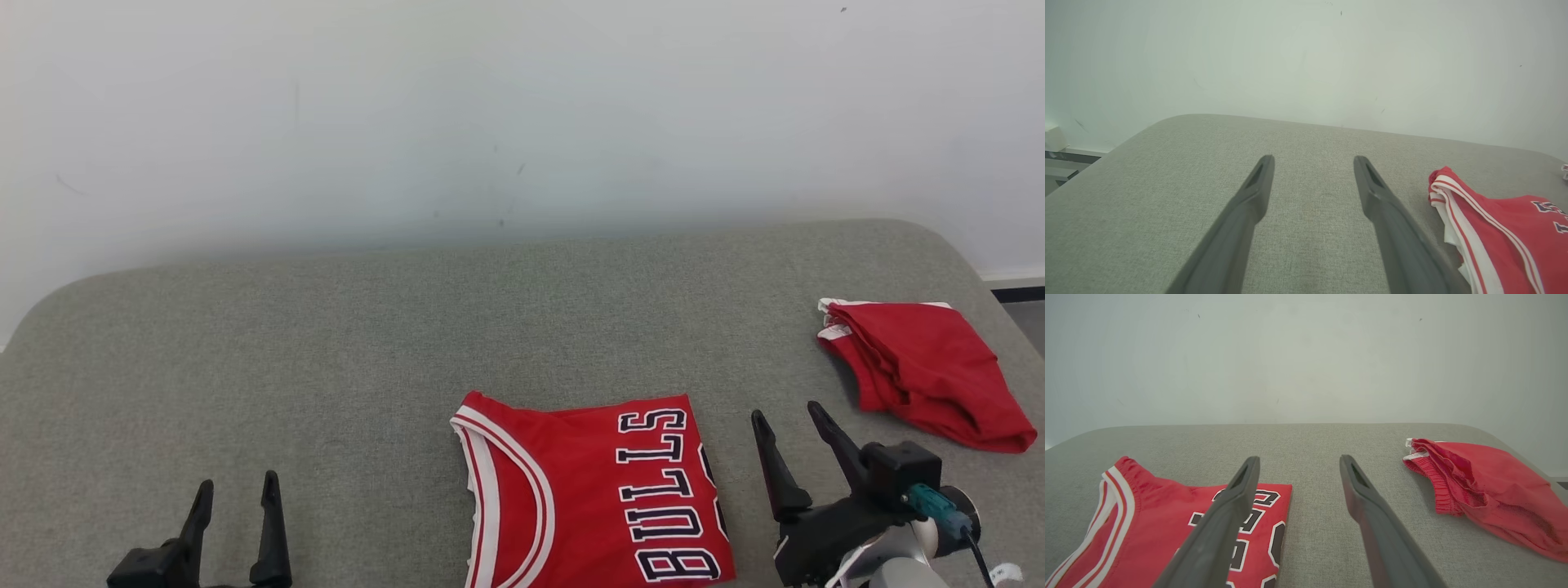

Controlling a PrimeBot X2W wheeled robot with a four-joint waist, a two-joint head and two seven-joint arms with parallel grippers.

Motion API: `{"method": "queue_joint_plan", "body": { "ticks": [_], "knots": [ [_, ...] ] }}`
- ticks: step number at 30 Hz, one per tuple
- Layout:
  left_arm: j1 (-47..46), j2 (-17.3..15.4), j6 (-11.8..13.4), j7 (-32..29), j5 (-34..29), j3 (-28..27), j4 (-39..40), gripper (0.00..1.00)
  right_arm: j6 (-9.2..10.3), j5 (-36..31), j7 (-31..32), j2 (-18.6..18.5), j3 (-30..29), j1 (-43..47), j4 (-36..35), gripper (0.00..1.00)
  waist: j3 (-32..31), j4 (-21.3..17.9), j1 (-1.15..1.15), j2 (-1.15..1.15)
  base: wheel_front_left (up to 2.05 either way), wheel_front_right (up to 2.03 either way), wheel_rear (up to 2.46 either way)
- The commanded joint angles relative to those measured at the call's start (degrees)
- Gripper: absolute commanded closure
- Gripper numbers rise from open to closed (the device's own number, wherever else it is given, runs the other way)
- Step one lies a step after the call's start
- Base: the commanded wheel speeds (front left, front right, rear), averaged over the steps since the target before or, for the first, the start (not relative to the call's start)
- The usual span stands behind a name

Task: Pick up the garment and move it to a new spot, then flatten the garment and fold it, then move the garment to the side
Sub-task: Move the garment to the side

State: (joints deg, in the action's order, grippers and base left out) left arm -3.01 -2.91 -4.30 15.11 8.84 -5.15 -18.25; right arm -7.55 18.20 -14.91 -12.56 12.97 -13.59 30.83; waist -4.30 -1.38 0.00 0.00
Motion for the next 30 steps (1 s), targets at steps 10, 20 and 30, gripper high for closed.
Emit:
{"method": "queue_joint_plan", "body": {
  "ticks": [10,20,30],
  "knots": [
    [0.5,0.0,0.6,0.0,1.2,0.9,0.0,0.0,0.17,4.6,18.1,-2.7,4.2,-8.2,4.7,0.0,0.5,1.3,0.0,0.0,0.0,0.0,0.0],
    [-0.4,0.0,0.7,0.0,2.0,3.2,0.2,0.0,0.17,9.4,35.3,-2.8,6.5,-12.0,12.2,0.0,2.9,5.4,0.0,0.0,0.0,0.0,0.0],
    [-2.6,0.0,0.3,0.0,2.4,3.6,0.7,0.0,0.17,11.0,39.7,-2.2,8.0,-13.8,15.6,0.0,7.7,7.9,0.0,0.0,0.0,0.0,0.0]
  ]
}}
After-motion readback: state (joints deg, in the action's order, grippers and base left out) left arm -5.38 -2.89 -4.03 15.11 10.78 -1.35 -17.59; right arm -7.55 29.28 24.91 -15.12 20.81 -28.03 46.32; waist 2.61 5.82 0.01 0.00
